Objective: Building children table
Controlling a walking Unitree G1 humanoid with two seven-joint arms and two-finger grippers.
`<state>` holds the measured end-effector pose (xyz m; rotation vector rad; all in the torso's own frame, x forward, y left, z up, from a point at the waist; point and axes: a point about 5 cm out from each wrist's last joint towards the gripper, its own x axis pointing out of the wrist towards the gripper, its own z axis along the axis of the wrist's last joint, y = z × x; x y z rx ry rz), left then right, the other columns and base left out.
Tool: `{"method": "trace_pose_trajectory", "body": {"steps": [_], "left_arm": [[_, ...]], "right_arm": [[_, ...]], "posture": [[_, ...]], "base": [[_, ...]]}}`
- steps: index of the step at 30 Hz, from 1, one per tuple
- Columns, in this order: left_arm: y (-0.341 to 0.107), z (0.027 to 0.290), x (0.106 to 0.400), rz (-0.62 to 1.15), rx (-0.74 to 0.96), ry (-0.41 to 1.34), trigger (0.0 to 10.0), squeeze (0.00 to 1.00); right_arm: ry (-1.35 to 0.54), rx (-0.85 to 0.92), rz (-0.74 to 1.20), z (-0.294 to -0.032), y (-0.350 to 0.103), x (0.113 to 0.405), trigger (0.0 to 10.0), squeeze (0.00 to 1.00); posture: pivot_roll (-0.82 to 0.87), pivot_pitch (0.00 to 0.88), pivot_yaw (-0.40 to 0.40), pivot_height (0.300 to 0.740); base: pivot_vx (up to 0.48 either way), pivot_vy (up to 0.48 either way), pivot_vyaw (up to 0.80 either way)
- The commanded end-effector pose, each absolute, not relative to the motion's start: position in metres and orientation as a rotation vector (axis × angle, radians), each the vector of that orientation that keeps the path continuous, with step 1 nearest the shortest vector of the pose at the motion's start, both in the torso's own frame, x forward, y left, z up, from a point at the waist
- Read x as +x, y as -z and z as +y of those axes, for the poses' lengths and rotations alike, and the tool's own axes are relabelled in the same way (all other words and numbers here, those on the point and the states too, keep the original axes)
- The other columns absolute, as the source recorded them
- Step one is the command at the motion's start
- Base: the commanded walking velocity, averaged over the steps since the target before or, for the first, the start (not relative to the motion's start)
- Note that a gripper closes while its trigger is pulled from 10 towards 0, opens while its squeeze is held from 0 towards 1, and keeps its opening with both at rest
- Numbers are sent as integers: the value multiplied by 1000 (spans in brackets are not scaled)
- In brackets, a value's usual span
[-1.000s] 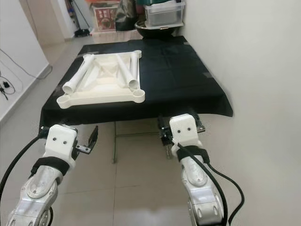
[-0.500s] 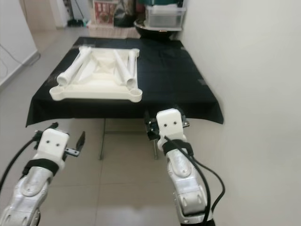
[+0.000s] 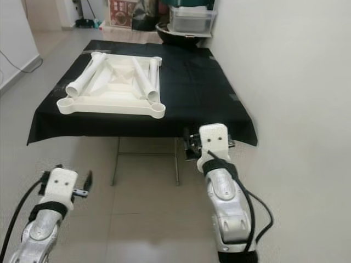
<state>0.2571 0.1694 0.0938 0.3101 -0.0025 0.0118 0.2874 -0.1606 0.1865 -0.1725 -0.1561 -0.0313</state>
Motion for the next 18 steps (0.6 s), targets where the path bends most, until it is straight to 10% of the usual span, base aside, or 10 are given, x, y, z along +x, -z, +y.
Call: {"method": "trace_pose_trajectory", "body": {"steps": [1,18], "left_arm": [[-103,157,259,-57,333,29,10000,0],[-145,148,231,-181,405,85,10000,0]], "right_arm": [[67,-157,-143,-164,-184,284,10000,0],[60,-212,-156,-159,-174,279,10000,0]], "posture": [[-52,0,-28,740],[-12,0,24,740]], "base": [[0,0,0],[0,0,0]]}}
